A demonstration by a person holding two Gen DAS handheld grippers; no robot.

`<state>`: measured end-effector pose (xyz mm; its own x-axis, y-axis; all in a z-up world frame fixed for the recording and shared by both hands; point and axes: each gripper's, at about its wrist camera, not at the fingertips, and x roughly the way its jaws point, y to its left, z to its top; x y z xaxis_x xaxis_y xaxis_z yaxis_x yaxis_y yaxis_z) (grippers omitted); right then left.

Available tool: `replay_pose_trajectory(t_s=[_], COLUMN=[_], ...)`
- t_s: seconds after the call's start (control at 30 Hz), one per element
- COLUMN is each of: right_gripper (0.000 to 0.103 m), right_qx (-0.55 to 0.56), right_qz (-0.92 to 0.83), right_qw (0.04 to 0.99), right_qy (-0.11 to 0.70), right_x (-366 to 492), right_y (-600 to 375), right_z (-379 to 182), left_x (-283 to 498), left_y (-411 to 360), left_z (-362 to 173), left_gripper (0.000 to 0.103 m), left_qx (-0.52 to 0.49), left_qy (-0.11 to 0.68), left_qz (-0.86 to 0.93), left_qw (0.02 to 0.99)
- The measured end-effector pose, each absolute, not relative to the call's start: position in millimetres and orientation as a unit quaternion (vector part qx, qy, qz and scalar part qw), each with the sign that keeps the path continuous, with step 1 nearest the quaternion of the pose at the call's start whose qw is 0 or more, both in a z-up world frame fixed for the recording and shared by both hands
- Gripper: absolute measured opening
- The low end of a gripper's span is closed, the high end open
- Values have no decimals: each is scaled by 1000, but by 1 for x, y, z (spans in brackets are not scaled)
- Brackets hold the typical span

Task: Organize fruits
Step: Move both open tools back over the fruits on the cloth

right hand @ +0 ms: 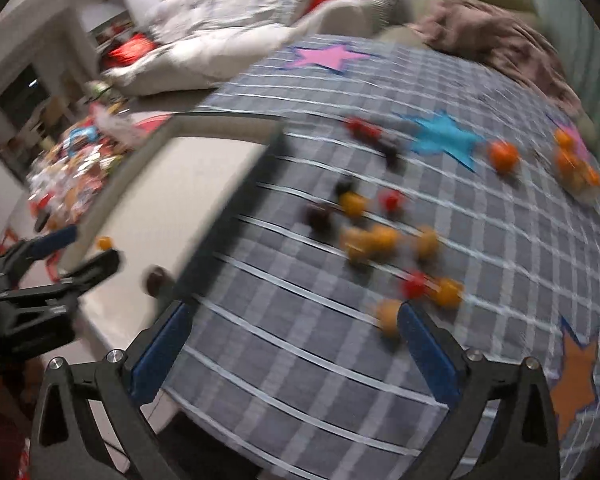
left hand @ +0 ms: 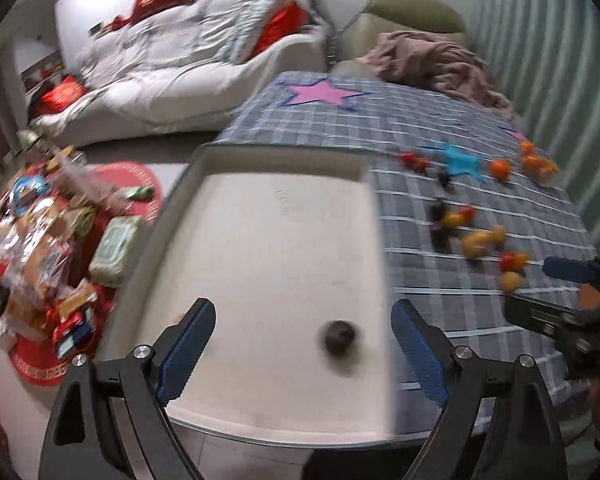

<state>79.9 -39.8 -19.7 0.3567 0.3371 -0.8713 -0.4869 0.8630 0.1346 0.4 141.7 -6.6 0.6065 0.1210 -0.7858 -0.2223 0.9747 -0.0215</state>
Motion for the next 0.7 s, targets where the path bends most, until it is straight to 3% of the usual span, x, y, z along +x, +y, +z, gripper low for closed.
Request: replay_pose_trajectory(t_s=[0.27, 0.7], right_gripper=[103, 101], right_qx=[-61, -89], right_qz=[180, 201], right_qw=[833, 845], right_qy=[519, 487], right_x=[93, 119], right_y=[-112, -130], right_z=[-38, -49], left_x=[11, 36], left_y=[63, -10], left_z=[-3, -40], left_gripper=[90, 90], left_qx=[-10, 43], left_qy=[437, 461], left_qz=[37, 1], left_qw=[899, 886])
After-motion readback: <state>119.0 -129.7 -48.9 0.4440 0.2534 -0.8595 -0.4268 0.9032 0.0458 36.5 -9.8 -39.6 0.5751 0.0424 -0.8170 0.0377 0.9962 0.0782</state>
